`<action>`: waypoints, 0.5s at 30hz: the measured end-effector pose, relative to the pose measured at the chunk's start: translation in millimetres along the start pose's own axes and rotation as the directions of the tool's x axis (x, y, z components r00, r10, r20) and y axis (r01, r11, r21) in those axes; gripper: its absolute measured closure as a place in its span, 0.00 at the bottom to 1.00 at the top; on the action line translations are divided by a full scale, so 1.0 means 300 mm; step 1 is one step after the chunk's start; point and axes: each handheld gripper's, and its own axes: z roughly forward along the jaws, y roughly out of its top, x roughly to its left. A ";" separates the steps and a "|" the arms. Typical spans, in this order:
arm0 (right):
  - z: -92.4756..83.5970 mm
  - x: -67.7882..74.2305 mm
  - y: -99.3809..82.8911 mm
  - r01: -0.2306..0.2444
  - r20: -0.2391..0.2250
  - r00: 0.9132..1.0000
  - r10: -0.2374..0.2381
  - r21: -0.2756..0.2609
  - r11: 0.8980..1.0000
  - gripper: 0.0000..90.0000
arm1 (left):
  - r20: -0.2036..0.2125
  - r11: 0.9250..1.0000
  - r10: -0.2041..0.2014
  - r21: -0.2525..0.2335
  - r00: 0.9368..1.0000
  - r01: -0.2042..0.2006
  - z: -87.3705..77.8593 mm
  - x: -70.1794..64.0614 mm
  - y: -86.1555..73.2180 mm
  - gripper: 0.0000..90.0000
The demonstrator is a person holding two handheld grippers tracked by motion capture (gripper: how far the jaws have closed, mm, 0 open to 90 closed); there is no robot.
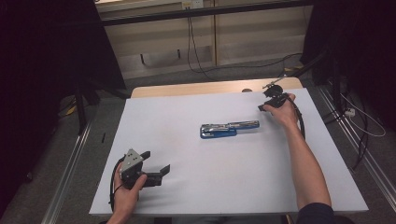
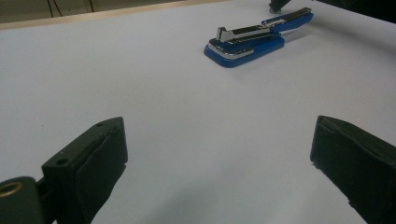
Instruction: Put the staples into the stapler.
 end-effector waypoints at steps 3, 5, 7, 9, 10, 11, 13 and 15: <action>-0.005 -0.003 0.018 0.019 -0.006 1.000 -0.019 0.007 1.000 0.78 | 0.001 1.000 0.001 0.002 1.000 -0.001 -0.001 -0.001 0.000 0.05; -0.005 -0.003 0.021 0.026 -0.009 1.000 -0.026 0.009 1.000 0.79 | 0.001 1.000 0.000 0.000 1.000 0.000 -0.001 -0.002 0.000 0.05; -0.004 -0.004 0.021 0.027 -0.011 1.000 -0.027 0.021 0.999 0.82 | 0.000 1.000 0.004 -0.001 1.000 -0.004 0.000 -0.004 -0.001 0.05; 0.000 -0.009 0.017 0.029 -0.021 0.999 -0.028 0.026 0.999 0.83 | 0.005 1.000 0.004 0.004 1.000 -0.004 0.002 -0.006 -0.002 0.05; 0.002 -0.010 0.014 0.025 -0.023 0.999 -0.024 0.030 0.999 0.83 | 0.007 1.000 0.006 0.005 1.000 -0.006 0.003 -0.007 -0.002 0.05; 0.005 -0.012 0.011 0.025 -0.023 0.999 -0.024 0.035 0.999 0.83 | 0.007 1.000 0.005 0.002 1.000 -0.005 0.003 -0.008 -0.002 0.05; 0.006 -0.013 0.008 0.027 -0.023 0.999 -0.026 0.036 0.999 0.85 | 0.008 1.000 0.005 0.003 1.000 -0.005 0.004 -0.007 -0.002 0.05; 0.009 -0.014 0.006 0.029 -0.027 0.999 -0.028 0.042 0.999 0.85 | 0.006 1.000 0.004 0.006 1.000 -0.004 0.004 -0.006 -0.002 0.05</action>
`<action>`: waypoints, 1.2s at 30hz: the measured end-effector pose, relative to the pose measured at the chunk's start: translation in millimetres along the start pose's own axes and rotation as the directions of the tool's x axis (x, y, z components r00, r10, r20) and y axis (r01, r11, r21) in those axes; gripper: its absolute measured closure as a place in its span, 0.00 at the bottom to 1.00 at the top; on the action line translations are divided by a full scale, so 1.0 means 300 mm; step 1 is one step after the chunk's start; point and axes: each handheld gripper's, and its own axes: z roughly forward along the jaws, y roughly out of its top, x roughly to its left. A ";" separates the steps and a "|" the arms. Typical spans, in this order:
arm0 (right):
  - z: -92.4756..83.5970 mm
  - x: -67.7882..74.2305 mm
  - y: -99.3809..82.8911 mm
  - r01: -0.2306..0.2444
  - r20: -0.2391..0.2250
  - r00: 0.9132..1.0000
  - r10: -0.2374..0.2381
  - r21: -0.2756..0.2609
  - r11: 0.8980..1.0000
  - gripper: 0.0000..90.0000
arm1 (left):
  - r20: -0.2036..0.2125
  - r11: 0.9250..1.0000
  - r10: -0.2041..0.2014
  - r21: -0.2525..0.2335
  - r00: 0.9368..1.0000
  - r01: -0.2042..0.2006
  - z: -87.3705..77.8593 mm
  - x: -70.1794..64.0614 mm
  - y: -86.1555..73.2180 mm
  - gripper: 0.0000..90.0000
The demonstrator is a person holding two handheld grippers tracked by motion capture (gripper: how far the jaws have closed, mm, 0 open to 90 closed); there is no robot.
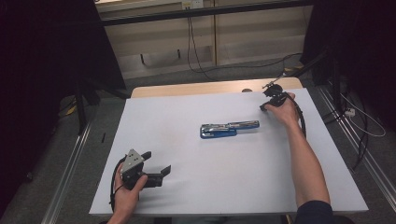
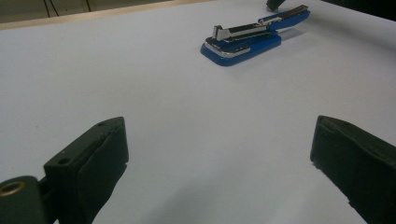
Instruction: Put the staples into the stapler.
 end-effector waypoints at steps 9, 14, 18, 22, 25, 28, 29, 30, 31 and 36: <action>0.001 0.000 -0.003 -0.001 -0.009 1.000 0.001 0.013 1.000 0.86 | 0.003 1.000 0.000 -0.003 1.000 0.000 -0.002 -0.001 0.000 0.05; 0.001 0.002 -0.003 -0.006 -0.006 1.000 0.006 0.016 1.000 0.86 | 0.003 1.000 -0.003 -0.007 1.000 0.003 -0.003 -0.001 0.000 0.05; 0.000 0.005 -0.003 -0.010 -0.004 1.000 0.010 0.022 1.000 0.87 | 0.005 1.000 0.000 -0.005 1.000 0.000 -0.002 0.000 0.000 0.05; 0.000 0.009 -0.001 -0.008 0.004 1.000 0.008 0.022 1.000 0.88 | 0.007 1.000 -0.001 -0.003 1.000 0.001 -0.001 -0.002 0.001 0.05; -0.002 0.008 -0.003 -0.010 -0.006 1.000 0.011 0.021 1.000 0.88 | 0.007 1.000 -0.003 -0.004 1.000 0.003 0.000 -0.002 0.001 0.05; -0.002 0.012 -0.004 -0.017 -0.011 1.000 0.017 0.015 1.000 0.88 | 0.005 1.000 -0.003 -0.005 1.000 0.003 0.000 -0.002 0.001 0.05; -0.002 0.015 -0.005 -0.011 -0.013 1.000 0.011 0.012 1.000 0.88 | 0.006 1.000 -0.002 -0.004 1.000 0.002 0.000 -0.002 0.001 0.05; -0.002 0.019 -0.004 -0.013 -0.015 1.000 0.013 0.012 1.000 0.88 | 0.006 1.000 0.000 -0.004 1.000 0.000 0.000 -0.001 0.001 0.05; -0.003 0.020 -0.004 -0.009 -0.018 1.000 0.009 0.007 1.000 0.88 | 0.006 1.000 0.000 -0.003 1.000 0.000 0.001 -0.001 0.001 0.05; -0.007 0.034 -0.001 -0.011 -0.030 1.000 0.011 -0.007 1.000 0.88 | 0.006 1.000 0.002 -0.004 1.000 -0.002 -0.002 -0.001 0.001 0.05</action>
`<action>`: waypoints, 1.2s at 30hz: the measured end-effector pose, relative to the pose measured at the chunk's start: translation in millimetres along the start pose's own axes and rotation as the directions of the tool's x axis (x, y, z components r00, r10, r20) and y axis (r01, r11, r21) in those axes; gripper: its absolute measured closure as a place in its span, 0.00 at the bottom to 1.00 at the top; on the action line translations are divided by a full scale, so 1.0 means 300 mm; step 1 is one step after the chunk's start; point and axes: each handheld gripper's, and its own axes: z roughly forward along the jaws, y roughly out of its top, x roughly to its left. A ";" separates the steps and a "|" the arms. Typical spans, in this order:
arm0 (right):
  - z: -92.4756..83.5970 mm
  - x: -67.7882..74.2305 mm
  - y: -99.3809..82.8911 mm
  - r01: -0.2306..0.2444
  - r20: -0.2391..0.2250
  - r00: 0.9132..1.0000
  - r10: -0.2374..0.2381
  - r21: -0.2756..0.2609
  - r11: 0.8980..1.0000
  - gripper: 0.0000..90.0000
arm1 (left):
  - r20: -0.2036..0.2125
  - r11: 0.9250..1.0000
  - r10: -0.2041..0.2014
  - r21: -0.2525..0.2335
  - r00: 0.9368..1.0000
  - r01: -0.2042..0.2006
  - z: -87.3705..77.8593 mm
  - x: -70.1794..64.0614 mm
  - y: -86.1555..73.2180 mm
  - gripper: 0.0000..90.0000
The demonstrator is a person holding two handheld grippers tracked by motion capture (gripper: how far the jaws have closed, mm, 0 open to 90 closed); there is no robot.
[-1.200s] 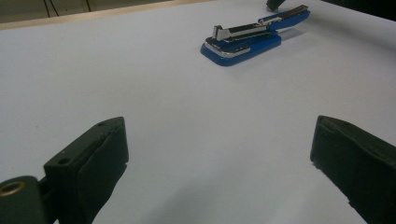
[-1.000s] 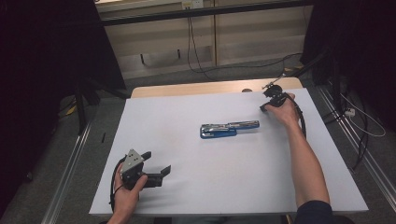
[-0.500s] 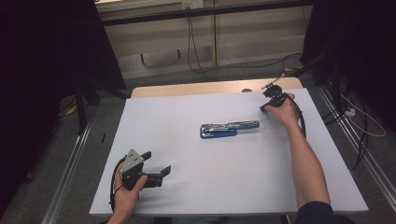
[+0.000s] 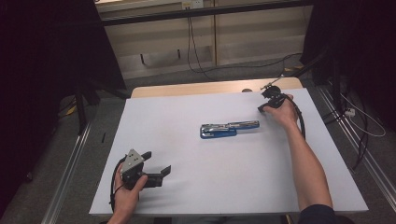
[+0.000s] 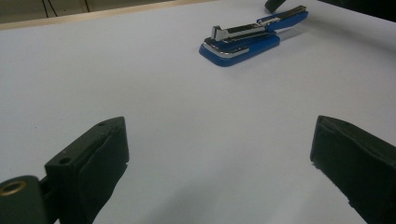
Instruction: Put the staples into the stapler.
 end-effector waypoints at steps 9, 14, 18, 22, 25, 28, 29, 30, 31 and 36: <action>-0.022 0.017 -0.002 0.023 -0.028 0.999 -0.024 -0.029 0.999 0.88 | -0.011 1.000 -0.005 -0.002 1.000 0.005 -0.004 0.004 0.000 0.05; -0.034 0.019 -0.013 0.020 -0.035 0.999 -0.022 -0.052 0.998 0.88 | -0.006 1.000 -0.002 -0.004 1.000 0.002 -0.001 0.001 0.001 0.05; -0.047 0.020 -0.021 0.013 -0.041 0.999 -0.016 -0.069 0.998 0.88 | -0.013 1.000 0.000 0.001 1.000 0.000 -0.001 0.005 0.000 0.05; -0.060 0.028 -0.027 0.014 -0.049 0.999 -0.018 -0.084 0.996 0.88 | -0.009 1.000 0.005 -0.001 1.000 -0.005 -0.005 0.004 0.001 0.05; -0.072 0.032 -0.031 0.026 -0.060 0.998 -0.032 -0.098 0.995 0.88 | -0.007 1.000 -0.001 -0.005 1.000 0.001 -0.007 0.004 0.000 0.05; -0.078 0.034 -0.032 0.029 -0.063 0.997 -0.036 -0.110 0.994 0.88 | -0.007 1.000 -0.004 -0.004 1.000 0.004 -0.006 0.005 -0.001 0.05; -0.082 0.036 -0.033 0.029 -0.065 0.997 -0.037 -0.115 0.993 0.88 | -0.007 1.000 -0.004 -0.004 1.000 0.004 -0.006 0.005 -0.001 0.05; -0.085 0.037 -0.033 0.032 -0.066 0.997 -0.040 -0.119 0.992 0.88 | -0.006 1.000 -0.006 -0.005 1.000 0.005 -0.007 0.004 -0.001 0.05; -0.088 0.040 -0.034 0.030 -0.071 0.997 -0.039 -0.124 0.992 0.88 | -0.006 1.000 -0.006 -0.005 1.000 0.006 -0.007 0.004 -0.001 0.05; -0.100 0.054 -0.035 0.033 -0.076 0.996 -0.043 -0.121 0.992 0.88 | -0.009 1.000 -0.004 -0.002 1.000 0.004 -0.004 0.005 0.001 0.05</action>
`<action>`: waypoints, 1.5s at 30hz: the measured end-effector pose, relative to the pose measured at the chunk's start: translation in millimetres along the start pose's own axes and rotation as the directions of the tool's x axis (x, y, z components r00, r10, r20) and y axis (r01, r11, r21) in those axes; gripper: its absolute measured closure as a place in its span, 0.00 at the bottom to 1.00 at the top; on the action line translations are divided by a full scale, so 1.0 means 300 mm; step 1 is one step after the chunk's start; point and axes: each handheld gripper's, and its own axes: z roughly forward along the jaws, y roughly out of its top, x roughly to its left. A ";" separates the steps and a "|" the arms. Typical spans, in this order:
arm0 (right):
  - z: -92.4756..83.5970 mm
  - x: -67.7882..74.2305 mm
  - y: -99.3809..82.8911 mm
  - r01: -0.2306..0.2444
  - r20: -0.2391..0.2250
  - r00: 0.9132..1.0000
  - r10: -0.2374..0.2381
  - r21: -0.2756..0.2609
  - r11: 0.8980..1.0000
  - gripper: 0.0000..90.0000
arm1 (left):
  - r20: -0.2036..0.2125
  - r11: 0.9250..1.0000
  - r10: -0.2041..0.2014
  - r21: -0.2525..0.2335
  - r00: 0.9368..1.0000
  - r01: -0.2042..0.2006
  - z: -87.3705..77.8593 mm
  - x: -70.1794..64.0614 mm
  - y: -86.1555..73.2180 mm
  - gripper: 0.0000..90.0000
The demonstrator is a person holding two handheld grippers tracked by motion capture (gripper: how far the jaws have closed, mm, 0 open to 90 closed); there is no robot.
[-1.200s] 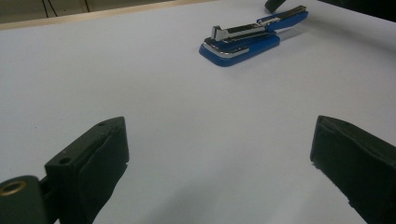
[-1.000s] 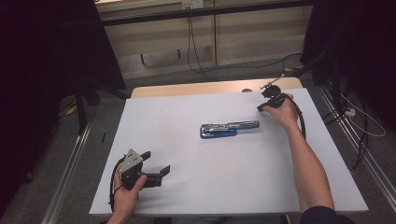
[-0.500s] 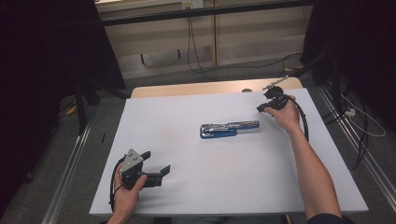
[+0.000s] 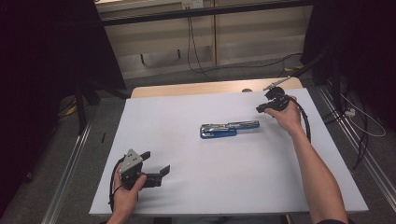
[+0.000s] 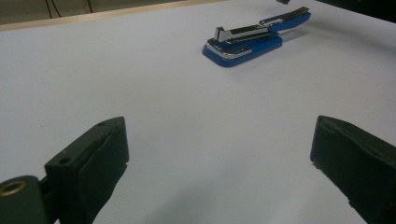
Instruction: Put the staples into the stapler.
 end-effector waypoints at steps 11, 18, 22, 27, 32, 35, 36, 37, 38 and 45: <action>-0.030 0.043 0.018 0.048 -0.031 0.998 -0.050 -0.050 0.998 0.88 | 0.001 1.000 0.003 0.001 1.000 -0.003 0.000 0.000 -0.001 0.05; -0.044 0.075 0.033 0.090 -0.057 0.994 -0.094 -0.078 0.993 0.88 | 0.002 1.000 0.002 0.003 1.000 -0.002 0.003 0.001 -0.001 0.05; -0.045 0.097 0.042 0.107 -0.076 0.991 -0.114 -0.090 0.990 0.88 | 0.004 1.000 0.002 0.001 1.000 -0.002 0.003 -0.001 -0.001 0.05; -0.044 0.136 0.058 0.152 -0.086 0.983 -0.161 -0.102 0.983 0.88 | -0.001 1.000 -0.003 -0.010 1.000 0.003 -0.003 0.002 -0.001 0.05; -0.034 0.162 0.069 0.175 -0.104 0.977 -0.187 -0.110 0.978 0.88 | -0.016 1.000 -0.011 -0.014 1.000 0.011 -0.007 0.004 -0.001 0.04; -0.028 0.171 0.068 0.180 -0.116 0.974 -0.192 -0.110 0.978 0.88 | -0.019 1.000 -0.014 -0.020 1.000 0.014 -0.008 0.005 -0.001 0.04; -0.026 0.174 0.069 0.183 -0.118 0.973 -0.196 -0.112 0.977 0.88 | -0.020 1.000 -0.013 -0.019 1.000 0.012 -0.008 0.005 -0.001 0.04; -0.025 0.179 0.070 0.184 -0.123 0.973 -0.198 -0.114 0.976 0.88 | -0.017 1.000 -0.011 -0.017 1.000 0.011 -0.008 0.005 -0.001 0.04; -0.025 0.182 0.071 0.187 -0.126 0.971 -0.201 -0.117 0.975 0.88 | -0.015 1.000 -0.010 -0.016 1.000 0.010 -0.008 0.005 -0.001 0.04; -0.020 0.213 0.078 0.199 -0.158 0.963 -0.217 -0.122 0.972 0.88 | -0.006 1.000 -0.004 -0.013 1.000 0.004 -0.007 0.004 -0.002 0.04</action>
